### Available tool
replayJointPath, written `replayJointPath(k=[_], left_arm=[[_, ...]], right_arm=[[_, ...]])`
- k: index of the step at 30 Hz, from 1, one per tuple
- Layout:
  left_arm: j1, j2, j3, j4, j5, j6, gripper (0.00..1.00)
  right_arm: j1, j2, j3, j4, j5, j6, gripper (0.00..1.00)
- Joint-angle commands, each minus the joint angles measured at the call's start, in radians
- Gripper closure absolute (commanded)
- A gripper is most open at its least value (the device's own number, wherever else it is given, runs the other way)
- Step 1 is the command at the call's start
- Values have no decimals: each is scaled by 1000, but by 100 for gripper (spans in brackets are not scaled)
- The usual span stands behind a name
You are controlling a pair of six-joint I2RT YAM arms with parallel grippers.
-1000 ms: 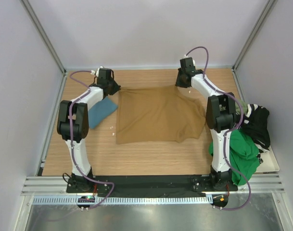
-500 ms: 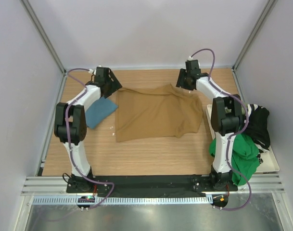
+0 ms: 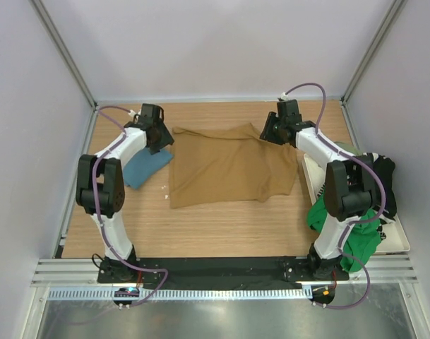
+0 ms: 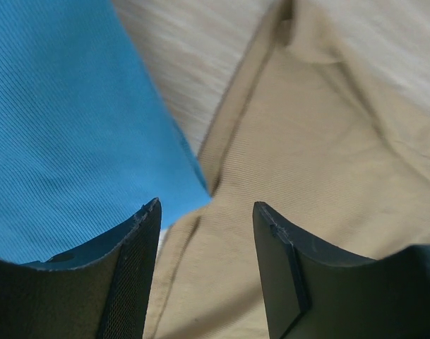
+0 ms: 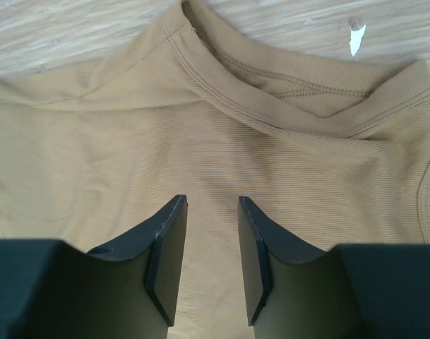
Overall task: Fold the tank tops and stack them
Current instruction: Flatten the tank top out, then fold the tank top
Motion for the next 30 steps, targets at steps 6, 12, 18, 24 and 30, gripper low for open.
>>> replayJointPath(k=[6,12,18,24,30], left_arm=[[152,65,-81,39,-23,-28,45],[284,74,-102,42,-54,-21,45],[216,8,-54,75,-39,-2,32],[199,12,104,0,-40,12,28],[128,115,205,46,91,-8,28]], right_arm=[[5,83,142,-29,-5,-9,58],[4,121,194,-35,10,-18,58],[5,239,346,-63,-4,-41,58],[4,382,519,-95,-22,-78,57],[-10,488,627,-71,-139,-72,49]])
